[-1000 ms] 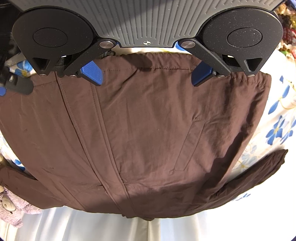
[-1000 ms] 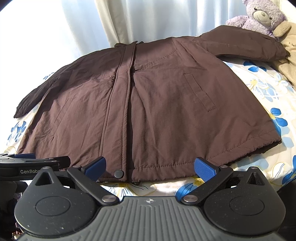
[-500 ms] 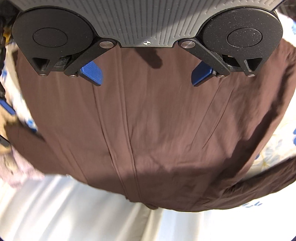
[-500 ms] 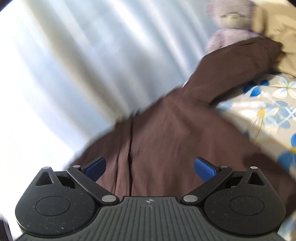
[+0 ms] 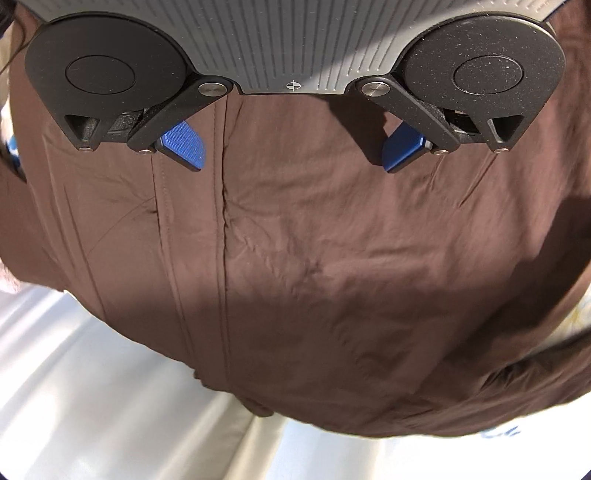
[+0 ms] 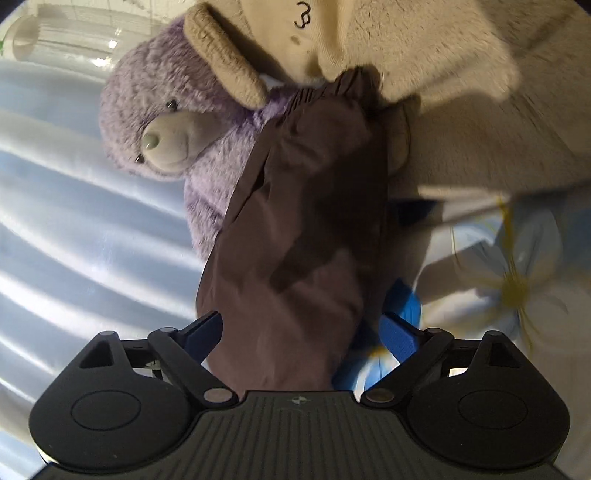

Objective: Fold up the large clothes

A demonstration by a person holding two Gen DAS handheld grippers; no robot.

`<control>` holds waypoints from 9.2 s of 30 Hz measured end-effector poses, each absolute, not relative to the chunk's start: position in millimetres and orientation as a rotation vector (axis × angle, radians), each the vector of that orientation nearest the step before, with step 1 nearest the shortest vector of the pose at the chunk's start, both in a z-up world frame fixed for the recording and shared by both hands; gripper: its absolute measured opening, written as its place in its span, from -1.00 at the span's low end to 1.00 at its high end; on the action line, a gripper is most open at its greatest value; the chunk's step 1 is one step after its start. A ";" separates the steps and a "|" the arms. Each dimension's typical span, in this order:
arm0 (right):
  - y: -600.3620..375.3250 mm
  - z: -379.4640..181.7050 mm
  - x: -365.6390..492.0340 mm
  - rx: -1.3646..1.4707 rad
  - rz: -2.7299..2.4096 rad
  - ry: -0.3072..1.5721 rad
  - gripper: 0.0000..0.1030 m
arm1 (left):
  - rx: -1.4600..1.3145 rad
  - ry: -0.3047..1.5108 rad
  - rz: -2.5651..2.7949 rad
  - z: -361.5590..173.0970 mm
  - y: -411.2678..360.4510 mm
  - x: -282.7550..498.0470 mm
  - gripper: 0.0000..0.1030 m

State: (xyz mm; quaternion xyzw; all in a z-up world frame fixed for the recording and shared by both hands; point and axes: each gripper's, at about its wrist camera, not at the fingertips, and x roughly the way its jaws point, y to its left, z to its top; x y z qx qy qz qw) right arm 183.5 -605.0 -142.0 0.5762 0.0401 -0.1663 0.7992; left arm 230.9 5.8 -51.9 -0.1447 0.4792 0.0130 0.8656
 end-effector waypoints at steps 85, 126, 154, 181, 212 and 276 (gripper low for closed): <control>-329.0 -70.0 371.5 0.150 -0.143 0.499 -1.00 | 0.116 0.629 -0.059 -65.5 -49.8 397.3 1.00; -268.9 -90.9 327.8 -0.107 -0.132 0.509 -1.00 | -0.164 0.823 -0.013 -50.8 29.1 373.3 1.00; -250.9 -76.5 264.6 0.400 0.186 0.501 -0.17 | -1.239 0.371 0.667 -84.2 428.1 192.7 -0.36; 61.1 -100.2 408.5 0.044 0.509 0.566 -0.64 | -0.751 0.202 0.219 54.3 351.7 227.7 -0.85; -129.4 -58.6 385.1 0.531 0.478 0.518 0.24 | -0.115 0.565 -0.063 -15.2 117.7 310.8 0.18; -193.9 -6.9 347.1 0.050 0.055 0.381 -0.76 | -0.155 0.605 0.079 4.6 71.9 420.4 0.81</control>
